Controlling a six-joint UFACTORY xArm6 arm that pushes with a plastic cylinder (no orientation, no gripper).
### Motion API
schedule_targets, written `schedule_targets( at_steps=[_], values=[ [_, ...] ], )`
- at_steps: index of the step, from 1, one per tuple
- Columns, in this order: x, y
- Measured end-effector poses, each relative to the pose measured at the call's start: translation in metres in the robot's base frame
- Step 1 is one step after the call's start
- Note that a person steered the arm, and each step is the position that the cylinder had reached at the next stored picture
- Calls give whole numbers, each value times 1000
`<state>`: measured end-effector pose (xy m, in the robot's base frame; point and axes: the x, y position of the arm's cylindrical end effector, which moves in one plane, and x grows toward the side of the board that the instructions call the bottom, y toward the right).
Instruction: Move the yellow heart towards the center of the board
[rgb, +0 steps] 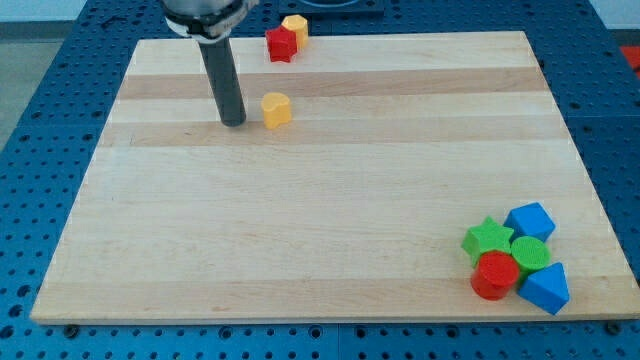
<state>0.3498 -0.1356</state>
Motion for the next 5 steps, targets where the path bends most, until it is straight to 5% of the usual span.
schedule_targets(
  at_steps=[3,5],
  values=[
    [-21,118],
    [-41,67]
  ],
)
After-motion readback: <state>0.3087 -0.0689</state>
